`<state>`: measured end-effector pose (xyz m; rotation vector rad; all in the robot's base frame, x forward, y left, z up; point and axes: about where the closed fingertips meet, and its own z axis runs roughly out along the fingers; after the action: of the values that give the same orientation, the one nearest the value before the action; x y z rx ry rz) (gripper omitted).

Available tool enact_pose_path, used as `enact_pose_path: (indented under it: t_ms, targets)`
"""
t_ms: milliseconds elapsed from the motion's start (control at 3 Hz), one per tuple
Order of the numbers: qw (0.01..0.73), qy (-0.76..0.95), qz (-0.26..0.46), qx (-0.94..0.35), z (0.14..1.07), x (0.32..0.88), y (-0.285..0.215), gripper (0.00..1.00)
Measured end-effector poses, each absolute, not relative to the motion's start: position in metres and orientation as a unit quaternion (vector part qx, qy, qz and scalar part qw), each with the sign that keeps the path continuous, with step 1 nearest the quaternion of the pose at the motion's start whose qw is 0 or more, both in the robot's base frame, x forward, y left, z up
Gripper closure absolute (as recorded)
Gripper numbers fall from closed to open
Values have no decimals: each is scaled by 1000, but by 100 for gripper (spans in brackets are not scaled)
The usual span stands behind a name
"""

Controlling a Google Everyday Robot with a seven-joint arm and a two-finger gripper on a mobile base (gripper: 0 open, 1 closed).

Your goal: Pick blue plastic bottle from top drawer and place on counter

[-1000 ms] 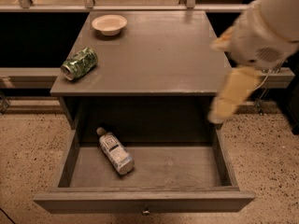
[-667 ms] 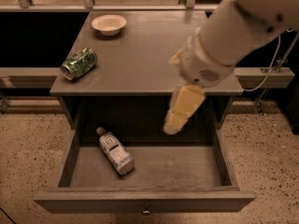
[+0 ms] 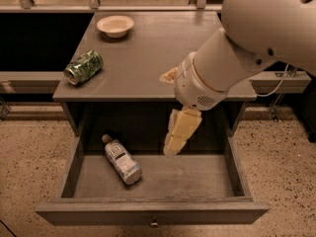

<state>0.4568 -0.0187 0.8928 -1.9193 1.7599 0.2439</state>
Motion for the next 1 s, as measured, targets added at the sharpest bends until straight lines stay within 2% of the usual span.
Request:
enact_pose_path:
  t_ms: [333,1000]
  targets:
    - [262,650,92,-707,891,457,-18,0]
    - [314,665,192,-650,799,434,33,0]
